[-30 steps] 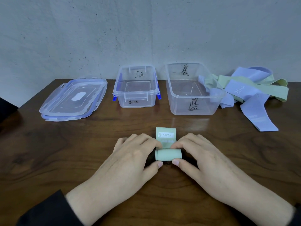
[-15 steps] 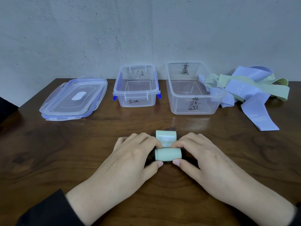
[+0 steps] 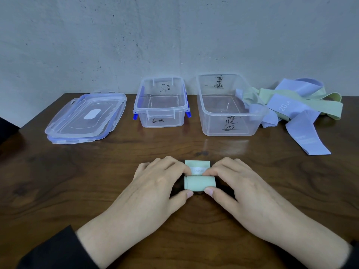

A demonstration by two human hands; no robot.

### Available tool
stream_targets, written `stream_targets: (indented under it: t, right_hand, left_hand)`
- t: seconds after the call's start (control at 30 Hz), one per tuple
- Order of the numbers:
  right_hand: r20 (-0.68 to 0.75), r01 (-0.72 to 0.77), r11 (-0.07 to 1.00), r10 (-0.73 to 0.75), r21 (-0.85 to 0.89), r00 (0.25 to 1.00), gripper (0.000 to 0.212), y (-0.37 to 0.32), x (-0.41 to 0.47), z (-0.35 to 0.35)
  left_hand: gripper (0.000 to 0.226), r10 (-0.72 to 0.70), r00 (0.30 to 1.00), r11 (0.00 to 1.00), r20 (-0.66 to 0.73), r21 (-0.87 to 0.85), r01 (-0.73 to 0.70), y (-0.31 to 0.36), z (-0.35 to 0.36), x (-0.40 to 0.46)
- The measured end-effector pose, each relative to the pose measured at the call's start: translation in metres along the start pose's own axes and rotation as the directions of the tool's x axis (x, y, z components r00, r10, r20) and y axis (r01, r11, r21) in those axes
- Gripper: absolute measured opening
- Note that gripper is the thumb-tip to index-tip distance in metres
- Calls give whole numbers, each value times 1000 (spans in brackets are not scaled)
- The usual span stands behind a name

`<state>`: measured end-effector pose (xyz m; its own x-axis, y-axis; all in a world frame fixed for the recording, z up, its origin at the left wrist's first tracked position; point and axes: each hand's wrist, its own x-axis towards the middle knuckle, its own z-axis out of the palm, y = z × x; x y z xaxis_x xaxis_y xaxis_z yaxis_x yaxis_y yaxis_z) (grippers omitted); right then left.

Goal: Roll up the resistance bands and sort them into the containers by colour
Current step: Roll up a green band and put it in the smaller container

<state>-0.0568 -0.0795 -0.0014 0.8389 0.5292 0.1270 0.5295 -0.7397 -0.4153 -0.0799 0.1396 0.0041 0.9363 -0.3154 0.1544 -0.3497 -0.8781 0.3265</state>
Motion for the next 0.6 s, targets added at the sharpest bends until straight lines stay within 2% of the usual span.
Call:
stream_targets:
  t: [0.27,0.47,0.6]
  right_hand:
    - [2,-14,1000,14,11,1000,31,-1,0,0]
    - [-8,-11,1000,11,1,1000,34,-2,1,0]
    - [-32,-24,999,25,34,999,26,-3,0,0]
  left_hand:
    - [37,-5,1000,1000,-5,-18,4,1,1,0]
    - [26,-1,1000,1000,2,-21,1,-1,0,1]
    - [31,-4,1000,999,-17,-34,4,-1,2,2]
